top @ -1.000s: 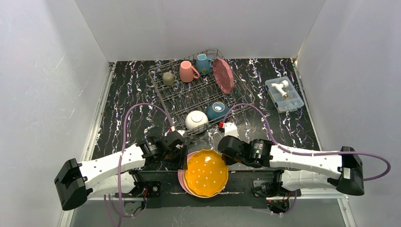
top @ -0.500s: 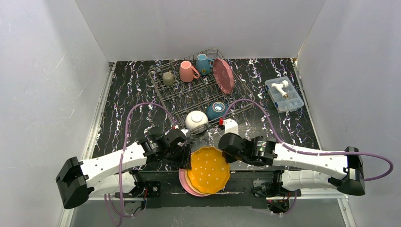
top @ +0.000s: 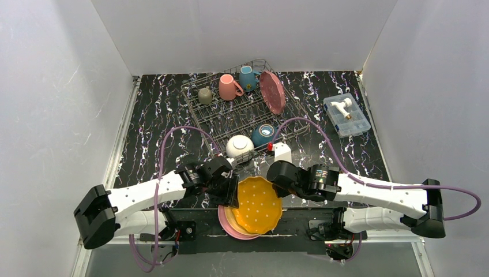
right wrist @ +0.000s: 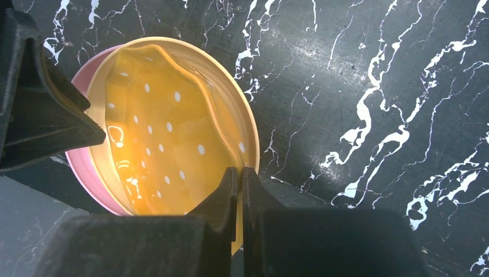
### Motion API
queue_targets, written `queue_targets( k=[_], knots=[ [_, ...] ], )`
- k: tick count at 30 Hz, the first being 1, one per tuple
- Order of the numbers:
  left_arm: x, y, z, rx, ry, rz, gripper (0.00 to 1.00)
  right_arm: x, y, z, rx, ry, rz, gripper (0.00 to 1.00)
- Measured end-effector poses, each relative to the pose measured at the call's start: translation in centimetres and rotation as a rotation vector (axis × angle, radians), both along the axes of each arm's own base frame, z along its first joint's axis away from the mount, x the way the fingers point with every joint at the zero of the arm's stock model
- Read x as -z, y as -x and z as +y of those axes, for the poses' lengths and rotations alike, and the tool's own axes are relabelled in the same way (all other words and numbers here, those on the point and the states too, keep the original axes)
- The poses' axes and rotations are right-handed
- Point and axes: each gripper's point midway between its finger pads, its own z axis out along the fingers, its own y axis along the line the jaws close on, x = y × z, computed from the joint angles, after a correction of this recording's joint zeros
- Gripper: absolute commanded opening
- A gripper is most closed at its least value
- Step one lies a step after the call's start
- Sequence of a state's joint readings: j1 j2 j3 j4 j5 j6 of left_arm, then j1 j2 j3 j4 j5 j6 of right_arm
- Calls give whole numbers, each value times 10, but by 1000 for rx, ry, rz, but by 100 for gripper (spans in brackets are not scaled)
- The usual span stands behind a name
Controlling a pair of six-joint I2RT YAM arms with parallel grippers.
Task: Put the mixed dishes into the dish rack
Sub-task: Pick up the plate from the corner of the board.
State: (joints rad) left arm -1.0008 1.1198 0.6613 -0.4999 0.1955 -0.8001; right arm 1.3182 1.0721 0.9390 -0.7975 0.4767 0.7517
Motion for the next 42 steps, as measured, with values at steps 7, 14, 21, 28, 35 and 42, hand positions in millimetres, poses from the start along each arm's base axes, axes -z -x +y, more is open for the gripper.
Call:
queue_targets(
  k=[7, 14, 21, 28, 35, 42],
  knots=[
    [15, -3, -9, -7, -21, 24, 41, 0, 0, -3, 3, 12, -4, 1],
    [36, 0, -8, -13, -62, 52, 25, -2, 0, -4, 10, 6, -7, 1],
    [39, -1, -13, -25, -40, 52, 10, -2, 2, -10, 31, -10, -1, 1],
    [40, -4, -19, -30, -8, 44, 2, 10, 5, -24, 70, -14, 14, 11],
    [41, -4, -25, -28, 21, 46, 0, 14, 11, -31, 90, -66, 38, 44],
    [41, -4, -27, -27, 28, 46, 0, 20, 17, -34, 107, -115, 69, 54]
  ],
)
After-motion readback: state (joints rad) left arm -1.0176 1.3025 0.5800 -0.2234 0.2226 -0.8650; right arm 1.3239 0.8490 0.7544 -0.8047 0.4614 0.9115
